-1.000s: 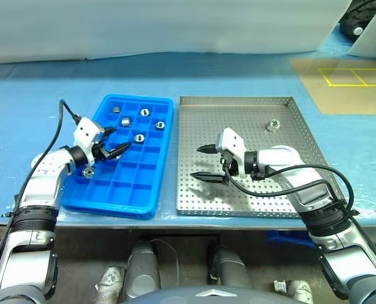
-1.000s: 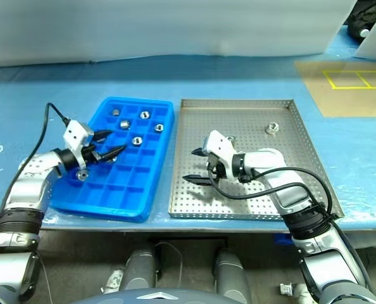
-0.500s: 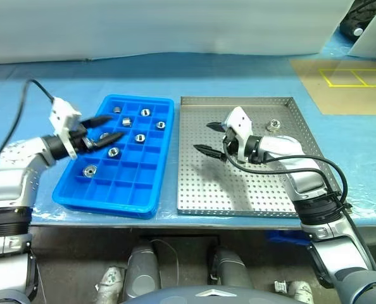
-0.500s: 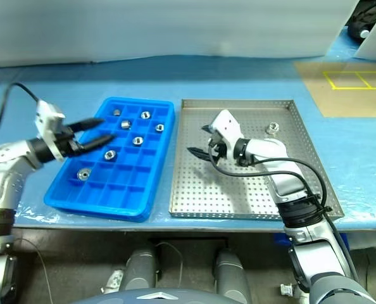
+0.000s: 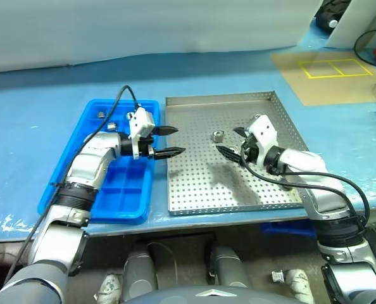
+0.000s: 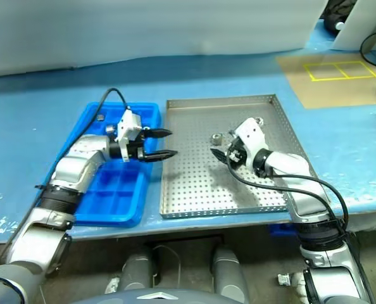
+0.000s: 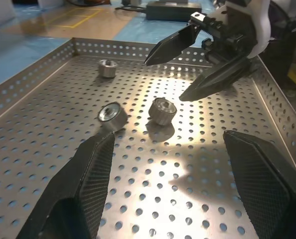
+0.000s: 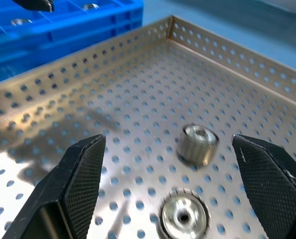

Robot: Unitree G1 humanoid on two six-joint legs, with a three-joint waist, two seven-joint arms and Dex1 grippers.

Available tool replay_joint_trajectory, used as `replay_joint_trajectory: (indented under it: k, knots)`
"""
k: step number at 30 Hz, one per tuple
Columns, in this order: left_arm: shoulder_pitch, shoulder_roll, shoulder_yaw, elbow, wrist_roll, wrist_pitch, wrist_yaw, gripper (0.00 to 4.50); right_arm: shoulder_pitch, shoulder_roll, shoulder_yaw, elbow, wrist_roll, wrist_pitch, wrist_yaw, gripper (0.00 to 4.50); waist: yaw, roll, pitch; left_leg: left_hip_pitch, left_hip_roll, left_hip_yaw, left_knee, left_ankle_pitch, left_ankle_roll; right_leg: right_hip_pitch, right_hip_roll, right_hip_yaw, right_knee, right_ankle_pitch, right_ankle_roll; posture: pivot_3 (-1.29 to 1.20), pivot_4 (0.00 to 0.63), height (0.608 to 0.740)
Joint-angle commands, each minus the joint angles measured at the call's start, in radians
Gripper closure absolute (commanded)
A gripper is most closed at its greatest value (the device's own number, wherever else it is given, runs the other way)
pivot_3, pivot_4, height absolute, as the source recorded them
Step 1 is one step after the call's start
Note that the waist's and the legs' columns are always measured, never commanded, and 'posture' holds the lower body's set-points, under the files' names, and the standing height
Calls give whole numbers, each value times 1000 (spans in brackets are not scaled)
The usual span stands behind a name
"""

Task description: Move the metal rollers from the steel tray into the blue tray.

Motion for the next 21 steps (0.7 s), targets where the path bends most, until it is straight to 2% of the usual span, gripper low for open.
replay_joint_trajectory:
  k: [1, 21]
  knots:
    - [-39, -11, 0, 14, 10, -44, -27, 828, 28, -5, -2, 7, -12, -20, -3, 339, -3, 0, 0, 0, 0, 0, 0, 0, 0, 0, 0, 0, 0, 0, 0, -368, 150, 740]
    - [-2, -6, 20, -1, 33, -80, 3, 828, -36, 63, 41, 298, -101, -163, -37, 339, -12, 0, 0, -1, 0, 1, 5, -3, 4, 2, -1, 0, 0, 0, 0, -308, 150, 740]
